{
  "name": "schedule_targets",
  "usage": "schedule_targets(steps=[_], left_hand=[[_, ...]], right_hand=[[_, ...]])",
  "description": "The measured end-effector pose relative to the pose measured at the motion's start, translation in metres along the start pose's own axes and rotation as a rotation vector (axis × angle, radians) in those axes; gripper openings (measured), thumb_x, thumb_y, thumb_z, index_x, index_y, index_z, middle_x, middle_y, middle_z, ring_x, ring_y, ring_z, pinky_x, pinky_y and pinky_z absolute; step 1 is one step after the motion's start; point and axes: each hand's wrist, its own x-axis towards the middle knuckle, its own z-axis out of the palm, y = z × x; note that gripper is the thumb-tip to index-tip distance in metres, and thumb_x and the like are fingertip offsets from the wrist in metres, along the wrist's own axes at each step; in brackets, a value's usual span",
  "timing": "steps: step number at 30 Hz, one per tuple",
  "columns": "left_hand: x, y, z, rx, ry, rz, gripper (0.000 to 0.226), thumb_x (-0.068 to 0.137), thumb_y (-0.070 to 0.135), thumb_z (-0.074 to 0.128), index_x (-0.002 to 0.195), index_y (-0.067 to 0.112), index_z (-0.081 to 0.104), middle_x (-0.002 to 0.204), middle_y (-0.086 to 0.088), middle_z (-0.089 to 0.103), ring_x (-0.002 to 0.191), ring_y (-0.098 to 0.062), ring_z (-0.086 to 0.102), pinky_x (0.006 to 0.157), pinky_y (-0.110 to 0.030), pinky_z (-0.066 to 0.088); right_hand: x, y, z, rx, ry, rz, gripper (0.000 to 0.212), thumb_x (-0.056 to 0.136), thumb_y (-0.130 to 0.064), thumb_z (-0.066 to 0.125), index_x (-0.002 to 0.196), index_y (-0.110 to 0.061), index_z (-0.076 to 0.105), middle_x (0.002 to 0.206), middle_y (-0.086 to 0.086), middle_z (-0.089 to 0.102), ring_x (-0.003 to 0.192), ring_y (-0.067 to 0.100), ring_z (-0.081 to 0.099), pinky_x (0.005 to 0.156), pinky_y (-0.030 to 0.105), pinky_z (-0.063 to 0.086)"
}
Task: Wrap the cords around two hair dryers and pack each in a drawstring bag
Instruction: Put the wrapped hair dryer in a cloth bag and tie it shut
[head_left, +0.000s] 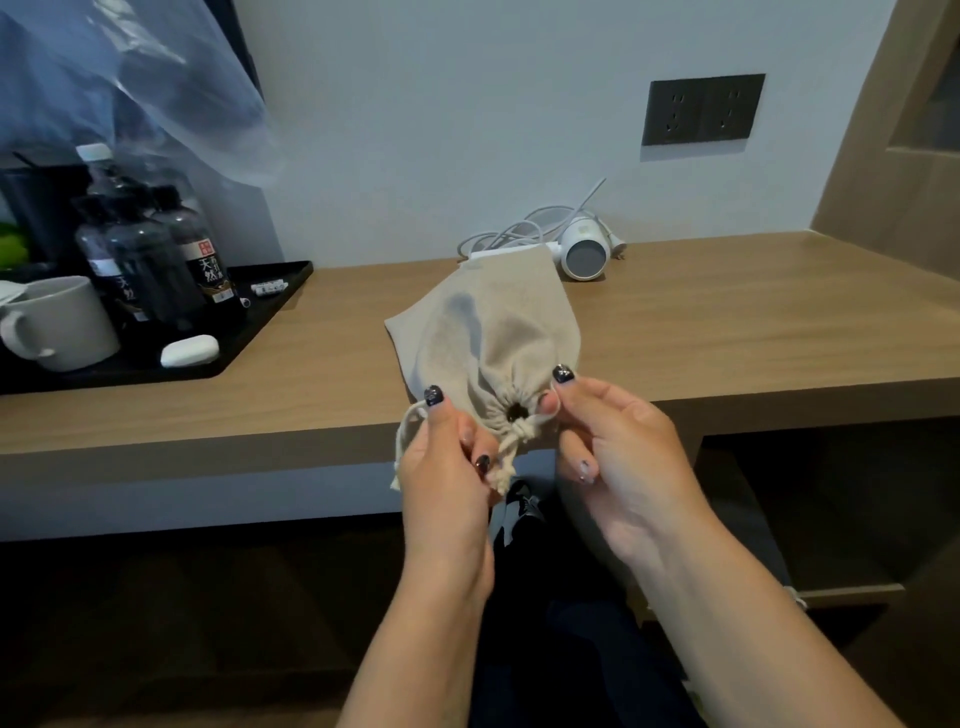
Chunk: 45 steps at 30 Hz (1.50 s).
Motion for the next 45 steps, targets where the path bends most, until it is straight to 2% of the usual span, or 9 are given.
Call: schedule_targets(steps=[9, 14, 17, 20, 25, 28, 33, 39, 45], left_hand=[[0.013, 0.002, -0.016, 0.263, -0.1, -0.092, 0.047, 0.102, 0.035, 0.039, 0.058, 0.018, 0.041, 0.049, 0.0, 0.04, 0.036, -0.007, 0.024, 0.037, -0.016, 0.018], [0.019, 0.007, -0.019, 0.315, -0.092, -0.024, 0.029, 0.101, 0.022, 0.044, 0.08, 0.011, 0.062, 0.061, -0.003, 0.066, 0.04, -0.007, 0.029, 0.041, -0.016, 0.025], [0.032, 0.017, -0.008, 0.371, 0.003, 0.07, 0.019, 0.098, 0.019, 0.052, 0.087, 0.01, 0.064, 0.065, 0.003, 0.068, 0.044, -0.004, 0.046, 0.051, -0.019, 0.039], [0.053, 0.021, 0.003, 0.424, 0.143, 0.228, 0.007, 0.09, 0.027, 0.06, 0.092, 0.021, 0.062, 0.084, 0.009, 0.065, 0.077, -0.005, 0.059, 0.071, -0.026, 0.047], [0.091, 0.009, 0.015, 0.687, 0.285, 0.162, 0.061, 0.09, 0.051, 0.051, 0.141, 0.02, 0.038, 0.151, -0.002, 0.031, 0.139, -0.023, 0.027, 0.115, -0.046, 0.024], [0.105, 0.004, 0.018, 0.445, 0.209, 0.06, 0.082, 0.071, 0.068, 0.056, 0.137, 0.023, 0.042, 0.139, 0.0, 0.05, 0.129, -0.024, 0.047, 0.107, -0.049, 0.039], [0.13, -0.001, 0.018, 0.22, 0.103, -0.09, 0.083, 0.047, 0.066, 0.078, 0.118, 0.027, 0.058, 0.111, -0.001, 0.07, 0.101, -0.028, 0.068, 0.088, -0.052, 0.053], [0.125, 0.0, 0.013, 0.078, -0.072, -0.074, 0.034, 0.079, 0.011, 0.074, 0.11, 0.002, 0.065, 0.094, -0.014, 0.075, 0.085, -0.028, 0.073, 0.071, -0.036, 0.057], [0.111, -0.001, 0.0, 0.051, -0.22, 0.026, 0.053, 0.076, 0.009, 0.075, 0.123, -0.002, 0.051, 0.106, -0.017, 0.072, 0.095, -0.031, 0.071, 0.077, -0.041, 0.057]], right_hand=[[0.012, -0.002, -0.013, -0.215, 0.098, -0.041, 0.013, 0.089, -0.005, 0.061, 0.079, 0.0, 0.067, 0.073, 0.009, 0.071, 0.039, 0.012, 0.031, 0.036, 0.016, 0.029], [0.018, -0.006, -0.023, -0.277, 0.094, -0.08, 0.005, 0.088, -0.009, 0.065, 0.087, -0.003, 0.066, 0.081, 0.009, 0.074, 0.044, 0.012, 0.044, 0.044, 0.016, 0.04], [0.032, -0.015, -0.021, -0.324, 0.143, -0.13, 0.022, 0.083, -0.011, 0.07, 0.104, -0.011, 0.063, 0.088, 0.002, 0.064, 0.063, 0.007, 0.056, 0.053, 0.016, 0.046], [0.054, -0.022, -0.009, -0.434, 0.211, -0.228, 0.041, 0.081, -0.025, 0.073, 0.115, -0.024, 0.051, 0.116, -0.003, 0.054, 0.1, 0.012, 0.057, 0.075, 0.027, 0.049], [0.1, -0.015, 0.009, -0.492, 0.197, -0.112, 0.067, 0.075, -0.047, 0.072, 0.128, -0.022, 0.041, 0.132, 0.004, 0.048, 0.107, 0.017, 0.053, 0.082, 0.033, 0.046], [0.118, -0.008, 0.007, -0.47, 0.216, -0.045, 0.069, 0.078, -0.046, 0.071, 0.133, -0.015, 0.044, 0.126, 0.004, 0.057, 0.105, 0.018, 0.058, 0.086, 0.034, 0.05], [0.125, -0.01, 0.009, -0.395, 0.098, -0.018, 0.037, 0.083, -0.044, 0.068, 0.106, -0.014, 0.068, 0.094, -0.006, 0.071, 0.073, 0.002, 0.066, 0.052, 0.016, 0.047], [0.125, -0.007, 0.003, -0.298, 0.05, -0.001, 0.018, 0.082, -0.021, 0.073, 0.094, -0.008, 0.072, 0.082, 0.005, 0.076, 0.075, 0.018, 0.072, 0.065, 0.028, 0.057], [0.109, -0.004, -0.005, -0.286, 0.01, -0.153, 0.012, 0.086, -0.017, 0.069, 0.097, -0.016, 0.072, 0.088, -0.001, 0.076, 0.083, 0.013, 0.071, 0.07, 0.026, 0.055]])
